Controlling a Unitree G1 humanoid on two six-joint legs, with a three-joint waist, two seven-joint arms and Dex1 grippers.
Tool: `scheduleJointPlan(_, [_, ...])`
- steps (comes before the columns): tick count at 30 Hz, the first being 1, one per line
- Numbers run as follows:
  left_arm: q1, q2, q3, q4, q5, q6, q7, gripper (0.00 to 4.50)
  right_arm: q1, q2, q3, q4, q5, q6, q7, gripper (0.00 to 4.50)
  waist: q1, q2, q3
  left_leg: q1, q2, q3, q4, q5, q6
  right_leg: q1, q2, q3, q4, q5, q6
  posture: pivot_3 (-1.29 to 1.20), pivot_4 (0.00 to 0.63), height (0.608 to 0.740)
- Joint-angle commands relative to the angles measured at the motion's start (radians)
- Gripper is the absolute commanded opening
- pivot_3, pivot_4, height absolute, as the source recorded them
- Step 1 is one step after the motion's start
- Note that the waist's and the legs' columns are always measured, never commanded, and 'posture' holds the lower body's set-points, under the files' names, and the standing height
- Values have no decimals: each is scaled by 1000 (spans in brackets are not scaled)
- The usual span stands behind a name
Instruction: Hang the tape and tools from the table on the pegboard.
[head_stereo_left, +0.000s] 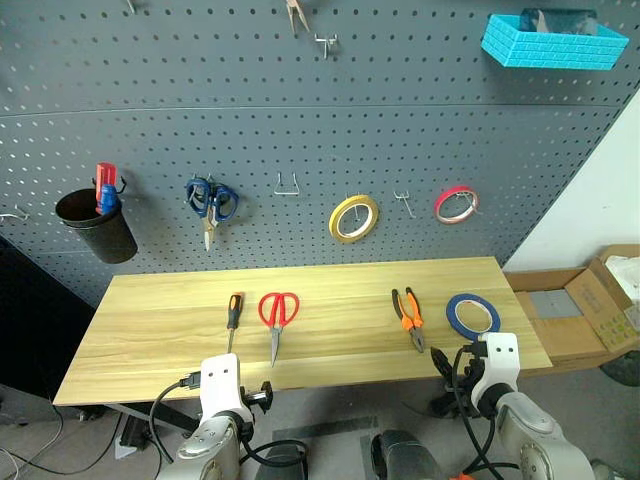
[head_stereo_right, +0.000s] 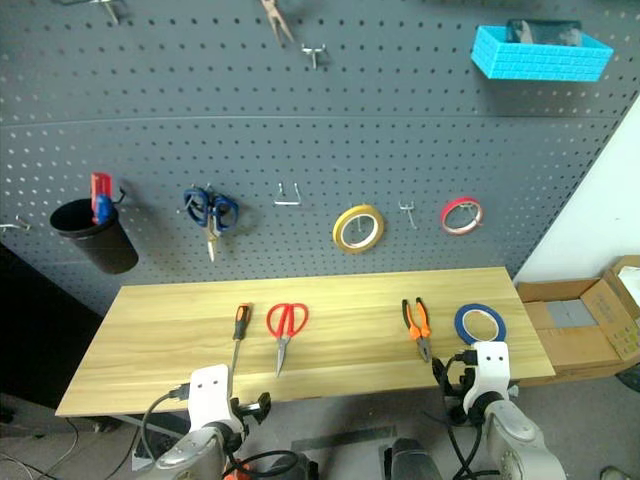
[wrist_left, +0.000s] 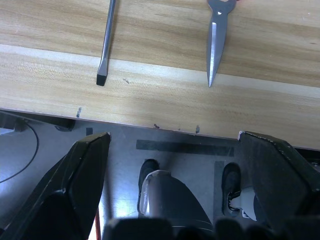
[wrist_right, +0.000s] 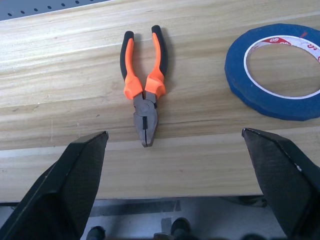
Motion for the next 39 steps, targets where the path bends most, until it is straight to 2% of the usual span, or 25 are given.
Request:
scheduleJointPlan(1, [-6,6,-3,-42,8,-20,-1,4404,-7,-3,-14,-45,12,8,-5,4500,0,0,1,0,0,0,0,0,0,0,0,0,0,0,0,26,134,740])
scheduleJointPlan(18, [-13,32,-11,-29,19,-43,-8,4404,1,1,-10,-81,5,25,-25,4500,0,-2,9,0,0,0,0,0,0,-1,0,0,0,0,0,2,138,740])
scheduleJointPlan(25, [-92,41,36,5,31,-120,1,4404,3,-7,-11,-113,14,45,-18,4500,0,-3,12,0,0,0,0,0,0,0,0,0,0,0,0,10,138,740])
scheduleJointPlan(30, [-73,51,44,3,48,-143,5,4404,-5,-28,-10,-125,10,56,-4,4500,-2,-4,14,-1,0,1,-1,0,0,-1,0,1,0,0,0,17,143,740])
scheduleJointPlan(33, [-107,75,60,25,57,-174,-1,4404,-16,-68,-15,-119,-6,34,17,4500,0,-3,19,-1,0,0,-1,0,0,-1,0,0,0,0,0,16,152,740])
scheduleJointPlan(39, [-236,126,44,91,65,-303,-38,4404,-81,-253,-12,1,-96,-152,140,4500,1,-4,28,0,0,1,1,0,0,0,0,1,0,0,0,-1,172,740])
